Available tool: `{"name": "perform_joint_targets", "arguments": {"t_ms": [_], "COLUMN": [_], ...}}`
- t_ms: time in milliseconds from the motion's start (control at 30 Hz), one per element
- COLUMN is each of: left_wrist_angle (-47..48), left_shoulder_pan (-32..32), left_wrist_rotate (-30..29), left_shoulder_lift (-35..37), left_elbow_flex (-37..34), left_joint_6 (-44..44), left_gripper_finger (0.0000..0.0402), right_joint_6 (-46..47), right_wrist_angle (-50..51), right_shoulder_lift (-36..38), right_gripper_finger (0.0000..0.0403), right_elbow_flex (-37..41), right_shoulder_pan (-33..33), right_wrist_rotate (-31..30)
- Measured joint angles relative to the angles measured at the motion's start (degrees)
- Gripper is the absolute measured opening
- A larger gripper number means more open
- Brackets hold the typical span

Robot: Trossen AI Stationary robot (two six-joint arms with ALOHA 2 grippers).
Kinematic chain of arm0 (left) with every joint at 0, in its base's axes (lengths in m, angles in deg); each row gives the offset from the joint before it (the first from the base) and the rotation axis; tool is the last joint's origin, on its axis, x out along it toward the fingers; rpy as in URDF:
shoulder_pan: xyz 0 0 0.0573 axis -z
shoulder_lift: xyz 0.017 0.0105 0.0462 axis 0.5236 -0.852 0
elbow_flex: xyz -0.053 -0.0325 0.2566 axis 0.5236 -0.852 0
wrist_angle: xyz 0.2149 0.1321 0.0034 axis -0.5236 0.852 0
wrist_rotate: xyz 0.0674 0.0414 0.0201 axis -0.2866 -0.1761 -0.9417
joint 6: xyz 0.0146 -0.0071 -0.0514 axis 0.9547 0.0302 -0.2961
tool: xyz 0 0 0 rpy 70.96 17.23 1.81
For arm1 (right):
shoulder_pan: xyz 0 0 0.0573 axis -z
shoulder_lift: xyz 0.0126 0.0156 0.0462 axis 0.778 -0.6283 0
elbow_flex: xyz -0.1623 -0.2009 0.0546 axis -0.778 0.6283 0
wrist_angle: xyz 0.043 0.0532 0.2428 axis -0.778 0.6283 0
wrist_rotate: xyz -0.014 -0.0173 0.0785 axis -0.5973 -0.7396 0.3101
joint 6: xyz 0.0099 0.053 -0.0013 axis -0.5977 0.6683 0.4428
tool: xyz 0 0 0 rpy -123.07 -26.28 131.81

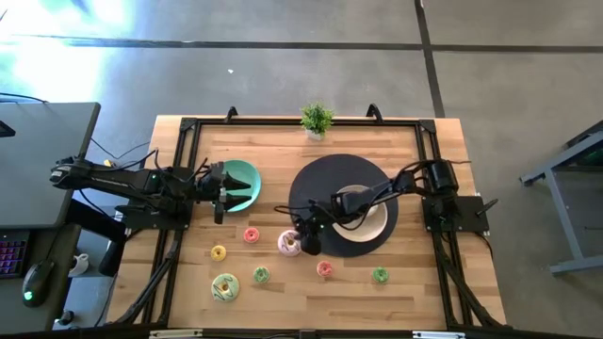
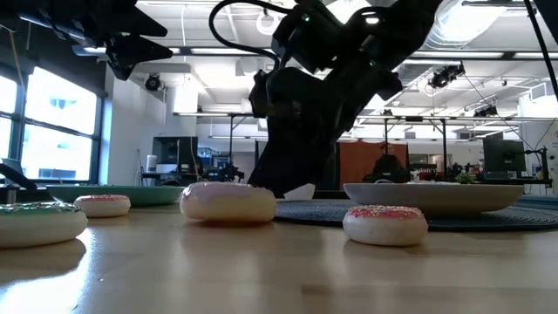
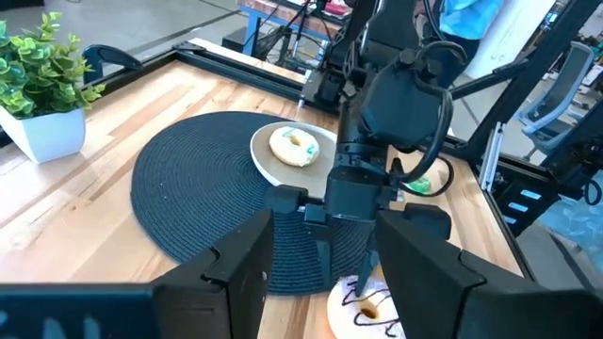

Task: Pick & Place donuts
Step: Put the large purple donut on the white plate

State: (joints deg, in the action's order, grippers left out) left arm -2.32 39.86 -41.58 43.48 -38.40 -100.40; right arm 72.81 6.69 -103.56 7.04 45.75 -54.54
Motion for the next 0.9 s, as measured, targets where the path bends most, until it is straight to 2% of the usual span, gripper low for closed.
{"name": "perform_joint_targets", "arguments": {"t_ms": [200,300,400,600,800,900], "left_wrist_angle": [0.02,0.05,0.06,0.11,0.19,0.19], "left_shoulder_pan": [-0.01,0.00,0.00,-0.01,-0.01,-0.01], "left_wrist_rotate": [-0.02,-0.04,-0.04,-0.04,-0.04,-0.04], "left_shoulder_lift": [0.02,0.02,0.00,0.02,0.00,0.01], "left_elbow_flex": [0.00,0.00,0.00,0.00,0.00,0.00], "left_joint_6": [0.00,0.00,0.00,0.02,0.04,0.03], "left_gripper_finger": [0.0186,0.0186,0.0186,0.0186,0.0186,0.0186], "right_joint_6": [-0.27,-0.07,-0.37,-1.56,8.92,14.04], "right_wrist_angle": [-0.06,3.47,13.98,41.93,61.86,67.77], "right_shoulder_lift": [-0.01,1.97,6.77,19.07,26.37,26.93], "right_gripper_finger": [0.0020,0.0014,0.0024,0.0008,0.0010,0.0006], "right_elbow_flex": [-2.39,-4.07,-6.23,-6.80,-6.80,-6.78], "right_shoulder_pan": [0.73,1.23,1.24,1.14,1.48,2.60], "right_wrist_rotate": [3.66,5.80,4.11,-7.41,-26.02,-28.28]}}
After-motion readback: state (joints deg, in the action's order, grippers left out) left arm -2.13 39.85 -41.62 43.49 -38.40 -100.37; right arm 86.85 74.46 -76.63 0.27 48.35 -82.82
